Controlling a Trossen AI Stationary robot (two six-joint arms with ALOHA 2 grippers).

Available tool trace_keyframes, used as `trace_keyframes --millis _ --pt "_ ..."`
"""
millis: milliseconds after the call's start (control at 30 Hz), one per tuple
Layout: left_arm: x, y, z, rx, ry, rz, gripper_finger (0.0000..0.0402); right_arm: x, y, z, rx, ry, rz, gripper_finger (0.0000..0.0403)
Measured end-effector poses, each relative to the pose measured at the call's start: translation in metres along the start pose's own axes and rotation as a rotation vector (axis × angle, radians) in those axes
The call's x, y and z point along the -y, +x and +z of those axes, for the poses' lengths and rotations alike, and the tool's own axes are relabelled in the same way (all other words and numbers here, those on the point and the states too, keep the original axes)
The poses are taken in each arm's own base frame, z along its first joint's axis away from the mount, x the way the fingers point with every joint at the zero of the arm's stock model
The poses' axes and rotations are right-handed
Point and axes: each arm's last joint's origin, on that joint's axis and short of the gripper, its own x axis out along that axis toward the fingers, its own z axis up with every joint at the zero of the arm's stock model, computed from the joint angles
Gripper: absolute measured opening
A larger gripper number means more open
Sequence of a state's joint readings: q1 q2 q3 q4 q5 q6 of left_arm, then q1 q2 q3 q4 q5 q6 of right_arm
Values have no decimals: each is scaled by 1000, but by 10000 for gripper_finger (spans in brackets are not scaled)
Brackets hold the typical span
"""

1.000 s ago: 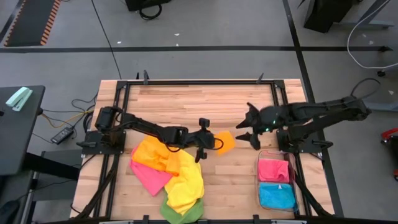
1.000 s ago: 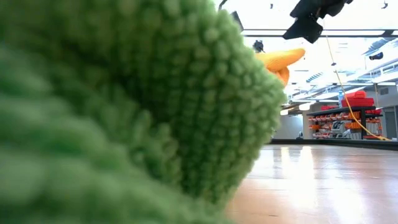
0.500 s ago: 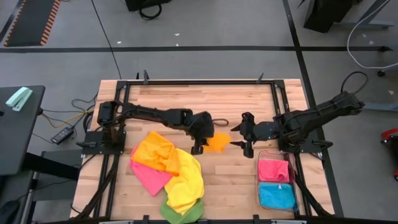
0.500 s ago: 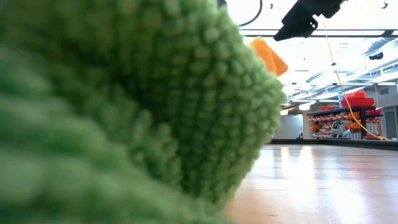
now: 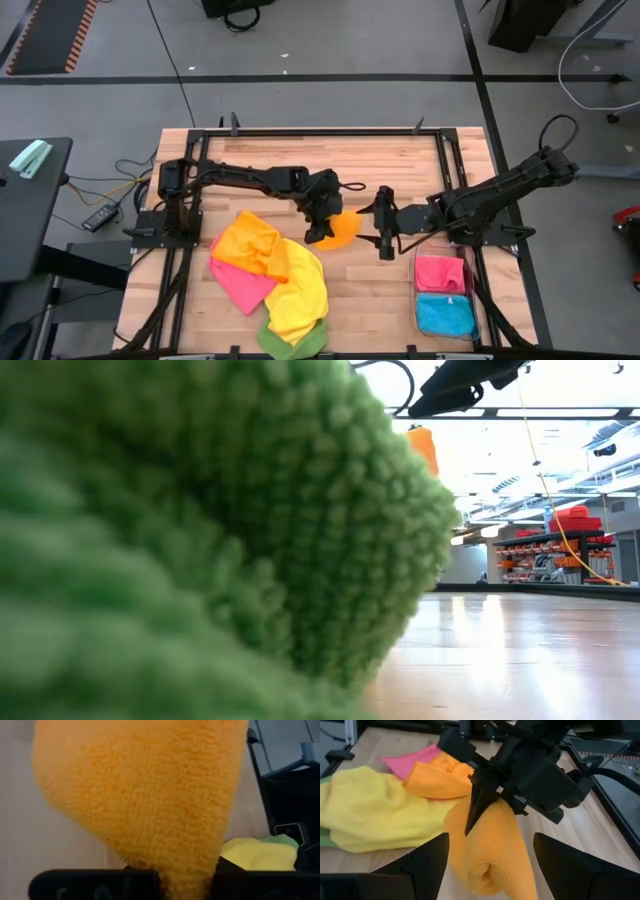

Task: Fold microfiber towels
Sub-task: Fold the orange towel

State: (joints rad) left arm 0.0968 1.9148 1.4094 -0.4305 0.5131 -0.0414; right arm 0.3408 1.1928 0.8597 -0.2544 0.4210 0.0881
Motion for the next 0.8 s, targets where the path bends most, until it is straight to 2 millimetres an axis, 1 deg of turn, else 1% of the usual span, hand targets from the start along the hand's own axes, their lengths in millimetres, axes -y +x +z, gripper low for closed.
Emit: trace_keyframes --millis 100,300,433,533,800 --pt "2 1 0 1 6 -5 44 -2 5 -1 -5 -21 3 299" --pt "8 4 1 6 62 -15 26 -9 21 -6 -41 -58 9 299" --pt "10 5 -3 -35 61 -18 31 -6 19 -9 -71 -48 4 299" --pt "10 5 -5 -46 62 -17 39 -4 18 -8 -74 -13 48 299" --pt "14 7 -1 -11 108 -24 25 -1 33 -13 -106 13 34 298"
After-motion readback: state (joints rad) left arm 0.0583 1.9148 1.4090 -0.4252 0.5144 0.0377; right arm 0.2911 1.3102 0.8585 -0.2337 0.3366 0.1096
